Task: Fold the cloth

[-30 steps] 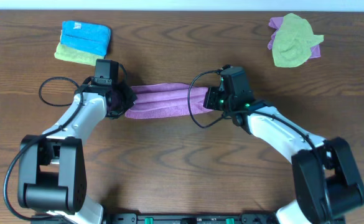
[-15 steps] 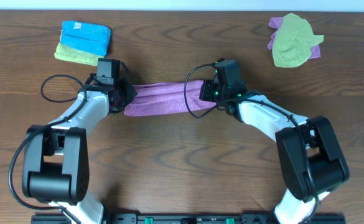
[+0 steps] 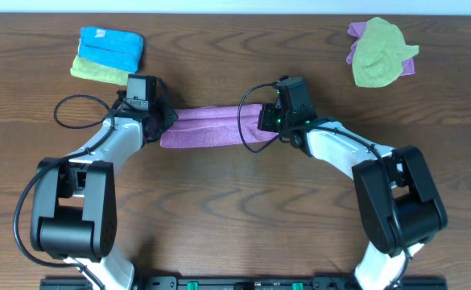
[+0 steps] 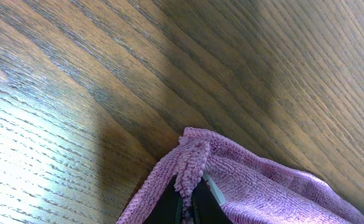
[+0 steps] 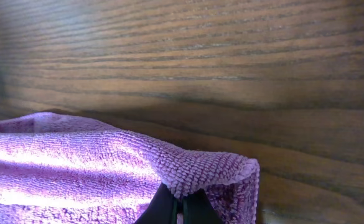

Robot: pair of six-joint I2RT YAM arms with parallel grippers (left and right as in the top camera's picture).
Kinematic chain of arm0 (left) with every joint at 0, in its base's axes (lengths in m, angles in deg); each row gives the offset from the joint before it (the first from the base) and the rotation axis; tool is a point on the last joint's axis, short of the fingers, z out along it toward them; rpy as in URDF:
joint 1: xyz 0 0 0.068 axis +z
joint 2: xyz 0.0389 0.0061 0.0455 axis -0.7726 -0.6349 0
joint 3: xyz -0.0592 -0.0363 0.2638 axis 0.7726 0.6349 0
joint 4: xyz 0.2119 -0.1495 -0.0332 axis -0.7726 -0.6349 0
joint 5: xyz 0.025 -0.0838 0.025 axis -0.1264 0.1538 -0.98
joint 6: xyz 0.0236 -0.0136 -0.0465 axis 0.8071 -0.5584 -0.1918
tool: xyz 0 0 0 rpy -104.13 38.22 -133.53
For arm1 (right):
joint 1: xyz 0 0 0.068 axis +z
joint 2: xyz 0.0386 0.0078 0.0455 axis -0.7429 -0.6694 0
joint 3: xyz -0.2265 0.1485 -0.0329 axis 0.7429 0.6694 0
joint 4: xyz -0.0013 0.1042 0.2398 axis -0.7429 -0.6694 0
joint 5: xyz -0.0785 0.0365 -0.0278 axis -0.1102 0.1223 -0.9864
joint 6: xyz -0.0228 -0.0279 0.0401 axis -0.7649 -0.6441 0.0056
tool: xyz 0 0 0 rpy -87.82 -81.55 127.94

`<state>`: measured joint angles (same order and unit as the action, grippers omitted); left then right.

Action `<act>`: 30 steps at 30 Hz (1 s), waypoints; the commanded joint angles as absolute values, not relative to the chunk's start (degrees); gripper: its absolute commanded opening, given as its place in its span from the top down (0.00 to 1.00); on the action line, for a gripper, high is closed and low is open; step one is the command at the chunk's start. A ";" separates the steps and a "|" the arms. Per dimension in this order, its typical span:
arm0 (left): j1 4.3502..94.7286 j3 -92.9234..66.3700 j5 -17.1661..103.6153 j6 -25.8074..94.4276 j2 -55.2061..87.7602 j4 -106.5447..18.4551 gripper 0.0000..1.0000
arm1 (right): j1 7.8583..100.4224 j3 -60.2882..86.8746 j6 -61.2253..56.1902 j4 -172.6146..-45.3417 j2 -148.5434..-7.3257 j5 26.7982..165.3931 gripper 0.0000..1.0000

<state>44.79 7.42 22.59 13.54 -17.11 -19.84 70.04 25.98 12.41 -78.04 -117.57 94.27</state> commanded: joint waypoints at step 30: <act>46.12 6.61 15.68 18.43 -6.33 -23.44 0.35 | 68.03 25.17 12.56 -80.14 -114.27 89.16 0.51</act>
<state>45.94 7.42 15.62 16.99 -10.92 -22.24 68.05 25.92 11.49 -79.57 -117.55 88.70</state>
